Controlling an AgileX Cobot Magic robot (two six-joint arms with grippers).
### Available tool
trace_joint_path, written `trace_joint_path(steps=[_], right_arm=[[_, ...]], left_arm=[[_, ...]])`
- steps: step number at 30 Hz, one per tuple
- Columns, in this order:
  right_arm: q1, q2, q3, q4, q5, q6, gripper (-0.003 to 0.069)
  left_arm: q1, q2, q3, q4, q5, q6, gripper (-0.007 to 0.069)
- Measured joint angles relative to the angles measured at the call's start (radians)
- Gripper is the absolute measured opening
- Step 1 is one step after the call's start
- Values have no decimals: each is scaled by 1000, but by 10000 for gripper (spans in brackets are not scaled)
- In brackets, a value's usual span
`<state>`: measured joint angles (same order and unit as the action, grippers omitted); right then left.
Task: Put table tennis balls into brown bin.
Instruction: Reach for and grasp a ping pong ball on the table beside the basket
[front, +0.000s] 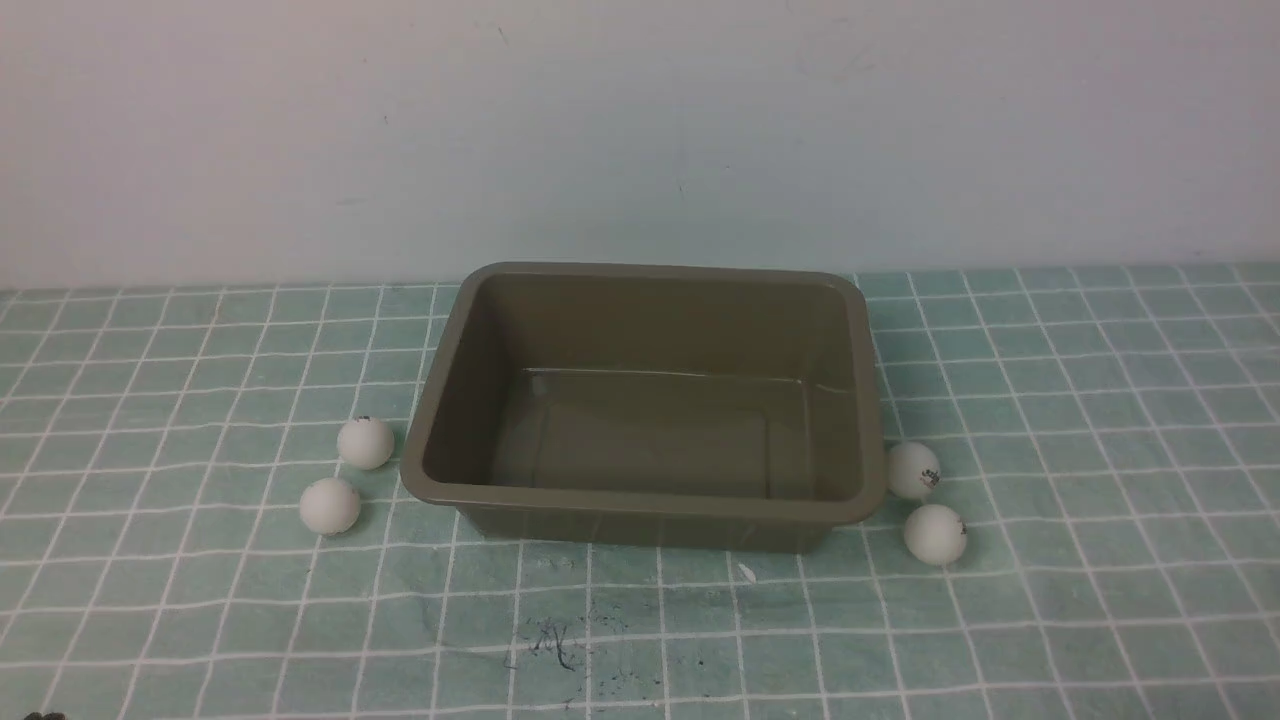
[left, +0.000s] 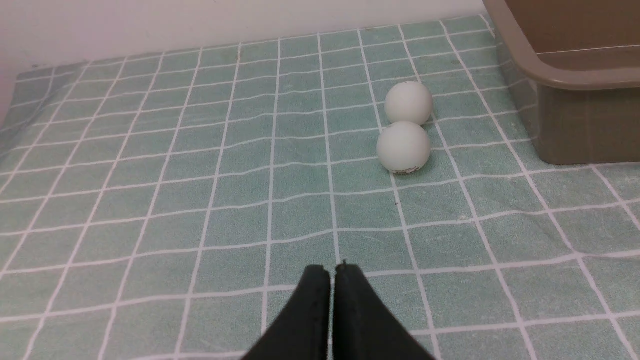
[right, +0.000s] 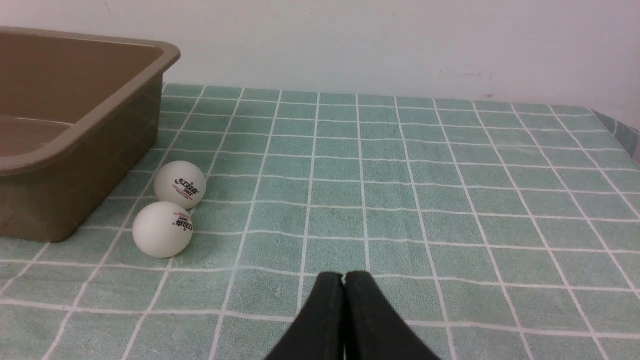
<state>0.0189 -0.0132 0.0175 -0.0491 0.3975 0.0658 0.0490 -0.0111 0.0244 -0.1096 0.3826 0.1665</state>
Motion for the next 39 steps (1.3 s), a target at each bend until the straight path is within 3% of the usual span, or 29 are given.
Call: trace_joint_path(steps=[29, 32, 39], right_arm=[[0, 0, 0, 0, 0, 0, -12], [0, 0, 0, 0, 0, 0, -12], [0, 0, 2, 41, -18, 13, -12]], left_arm=[[0, 0, 1, 18, -13, 0, -5], [0, 0, 3, -31, -87, -37, -5], [0, 0, 3, -338, -450, -174, -5]])
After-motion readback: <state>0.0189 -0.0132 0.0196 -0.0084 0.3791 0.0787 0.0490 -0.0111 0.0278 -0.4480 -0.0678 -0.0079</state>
